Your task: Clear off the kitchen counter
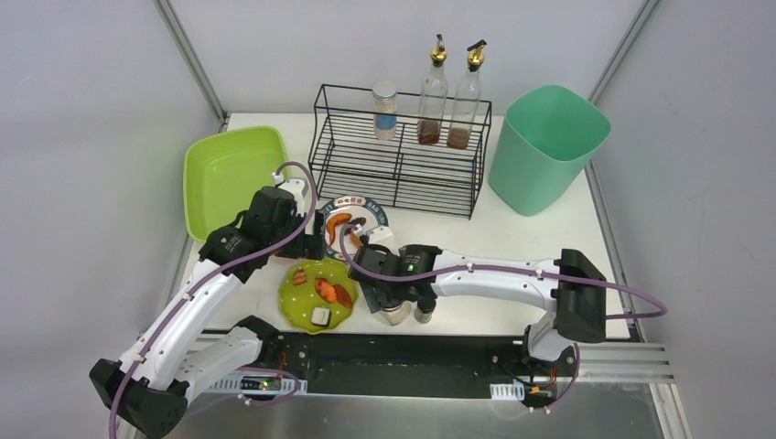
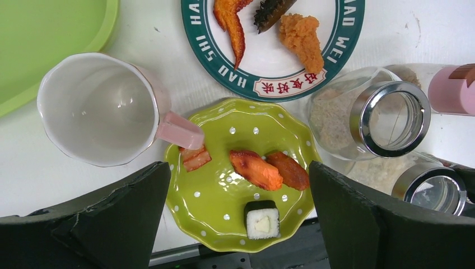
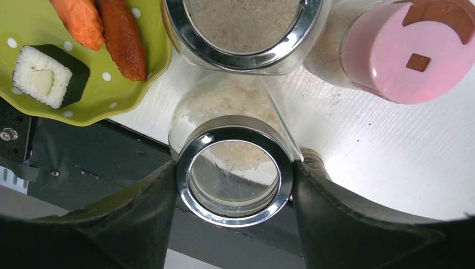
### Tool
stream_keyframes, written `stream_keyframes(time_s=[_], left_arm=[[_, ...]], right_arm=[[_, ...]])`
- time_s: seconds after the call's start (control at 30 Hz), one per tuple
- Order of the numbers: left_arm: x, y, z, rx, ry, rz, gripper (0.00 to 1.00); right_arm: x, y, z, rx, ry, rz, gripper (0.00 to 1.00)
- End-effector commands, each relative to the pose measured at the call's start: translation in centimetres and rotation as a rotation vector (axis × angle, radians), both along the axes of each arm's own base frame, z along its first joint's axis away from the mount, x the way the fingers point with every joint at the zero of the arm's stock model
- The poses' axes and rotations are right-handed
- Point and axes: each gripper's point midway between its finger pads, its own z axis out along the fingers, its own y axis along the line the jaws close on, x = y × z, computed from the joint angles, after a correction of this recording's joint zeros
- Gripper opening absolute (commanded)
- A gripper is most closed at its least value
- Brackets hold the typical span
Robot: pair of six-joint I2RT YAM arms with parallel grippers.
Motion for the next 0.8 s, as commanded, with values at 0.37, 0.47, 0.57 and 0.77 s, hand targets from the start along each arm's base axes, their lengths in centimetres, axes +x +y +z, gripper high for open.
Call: stream_keyframes(time_s=[0.37, 0.47, 0.57, 0.77], left_arm=[[0.0, 0.6, 0.2, 0.006, -0.017, 0.035, 0.99], [0.0, 0.7, 0.2, 0.006, -0.019, 0.037, 0.99], [0.0, 0.7, 0.2, 0.007, -0.02, 0.038, 0.99], [0.0, 0.7, 0.2, 0.008, -0.02, 0.039, 0.99]], right_arm=[[-1.8, 1.9, 10.6, 0.164, -0.091, 0.077, 0.21], [-2.2, 1.5, 13.2, 0.204, -0.087, 0.105, 0.18], [-1.7, 0.6, 15.8, 0.225, -0.135, 0.114, 0.18], [1.7, -1.7, 19.9, 0.204, -0.269, 0.079, 0.17]])
